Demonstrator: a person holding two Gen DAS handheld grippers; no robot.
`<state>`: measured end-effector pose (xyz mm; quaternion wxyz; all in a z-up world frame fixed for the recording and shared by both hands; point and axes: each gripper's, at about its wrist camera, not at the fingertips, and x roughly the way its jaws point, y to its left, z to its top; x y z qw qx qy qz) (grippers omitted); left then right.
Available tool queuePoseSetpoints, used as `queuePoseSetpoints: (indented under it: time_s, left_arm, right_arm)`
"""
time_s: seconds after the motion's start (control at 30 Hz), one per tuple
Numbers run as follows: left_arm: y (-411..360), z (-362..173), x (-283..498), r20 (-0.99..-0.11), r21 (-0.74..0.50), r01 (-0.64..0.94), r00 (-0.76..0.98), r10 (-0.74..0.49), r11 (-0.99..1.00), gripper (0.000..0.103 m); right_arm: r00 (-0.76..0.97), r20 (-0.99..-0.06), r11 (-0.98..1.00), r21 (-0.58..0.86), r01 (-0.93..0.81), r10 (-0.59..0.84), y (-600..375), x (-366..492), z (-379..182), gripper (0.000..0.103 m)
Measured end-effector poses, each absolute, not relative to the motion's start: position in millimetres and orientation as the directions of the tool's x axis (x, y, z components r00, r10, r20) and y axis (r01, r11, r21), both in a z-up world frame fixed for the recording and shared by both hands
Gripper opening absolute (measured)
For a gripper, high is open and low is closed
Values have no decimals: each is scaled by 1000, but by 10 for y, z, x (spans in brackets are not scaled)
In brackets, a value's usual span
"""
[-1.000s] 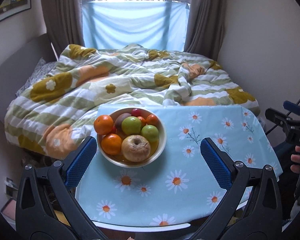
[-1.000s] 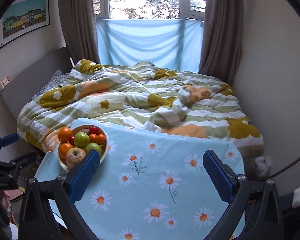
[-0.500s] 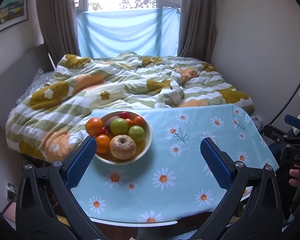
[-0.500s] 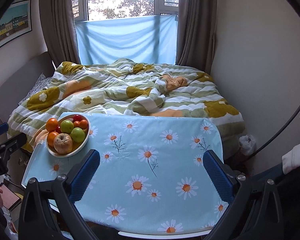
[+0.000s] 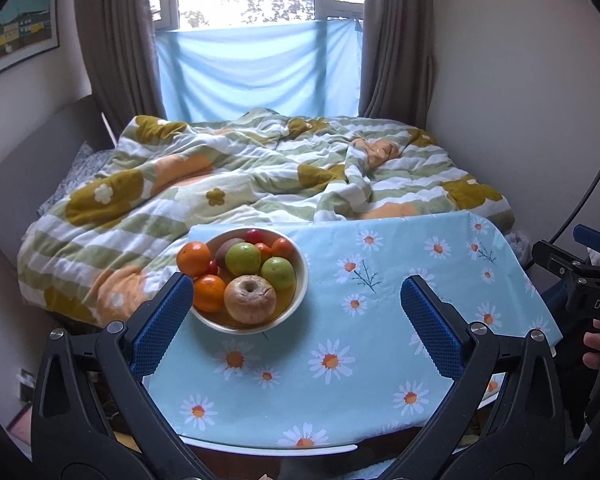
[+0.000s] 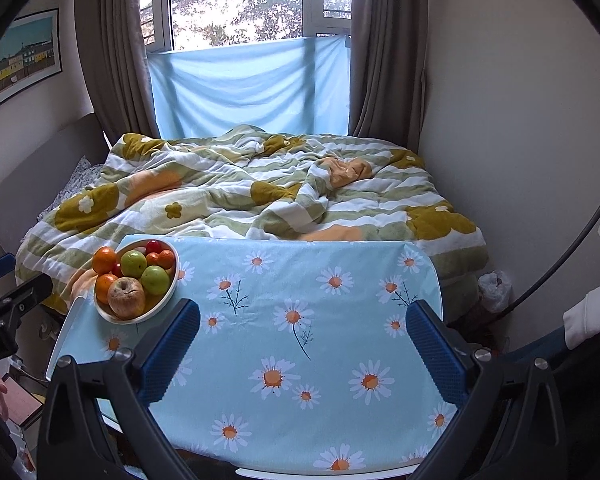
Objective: Organize fruits
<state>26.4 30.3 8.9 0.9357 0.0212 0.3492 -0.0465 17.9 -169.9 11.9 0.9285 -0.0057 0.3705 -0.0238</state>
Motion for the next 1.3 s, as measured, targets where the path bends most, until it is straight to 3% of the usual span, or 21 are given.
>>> queuePoseSetpoints:
  time_s: [1.3]
  left_arm:
    - [264,123,263,-647,-14,111,757,-93,994,103]
  right_arm:
    - [728,-685,999,-20,39,-42,-1688,215,159,103]
